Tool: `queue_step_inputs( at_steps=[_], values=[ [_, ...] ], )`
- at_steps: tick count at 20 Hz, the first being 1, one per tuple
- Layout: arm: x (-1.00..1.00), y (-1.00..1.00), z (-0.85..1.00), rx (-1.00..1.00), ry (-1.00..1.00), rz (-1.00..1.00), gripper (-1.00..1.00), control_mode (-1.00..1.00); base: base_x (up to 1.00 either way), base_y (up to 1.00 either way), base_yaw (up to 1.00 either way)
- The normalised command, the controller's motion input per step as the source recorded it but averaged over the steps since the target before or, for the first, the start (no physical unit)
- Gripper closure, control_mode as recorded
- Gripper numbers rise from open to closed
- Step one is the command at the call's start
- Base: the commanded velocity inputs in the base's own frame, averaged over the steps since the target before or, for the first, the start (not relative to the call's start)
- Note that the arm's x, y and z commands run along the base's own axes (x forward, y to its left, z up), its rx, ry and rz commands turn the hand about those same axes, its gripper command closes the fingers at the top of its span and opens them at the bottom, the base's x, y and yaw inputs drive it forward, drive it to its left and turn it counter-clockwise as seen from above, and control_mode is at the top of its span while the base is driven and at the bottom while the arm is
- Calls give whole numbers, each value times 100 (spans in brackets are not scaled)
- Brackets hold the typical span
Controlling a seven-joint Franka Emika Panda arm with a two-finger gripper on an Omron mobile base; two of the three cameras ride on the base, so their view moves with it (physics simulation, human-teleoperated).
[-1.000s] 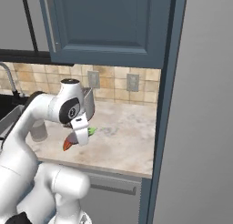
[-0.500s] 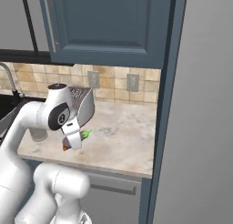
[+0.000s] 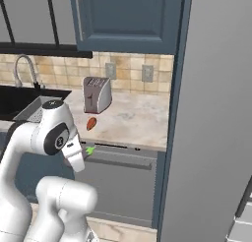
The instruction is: Place the sweet potato and eggplant inside the fridge drawer. Close the drawer after placing the vegetables.
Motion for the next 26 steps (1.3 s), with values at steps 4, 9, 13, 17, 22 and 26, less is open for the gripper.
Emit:
queue_step_inputs(
  at_steps=[4, 9, 13, 17, 22, 26],
  values=[
    [0, 0, 0, 0, 0, 0, 100, 100, -73, -3, -23],
    [0, 0, 0, 0, 0, 0, 100, 100, -44, -12, -40],
    [0, 0, 0, 0, 0, 0, 100, 100, -11, -18, -45],
    [0, 0, 0, 0, 0, 0, 100, 100, 0, -52, -30],
    [0, 0, 0, 0, 0, 0, 100, 100, 1, -47, -24],
    [0, 0, 0, 0, 0, 0, 100, 100, 14, -44, -19]
  ],
)
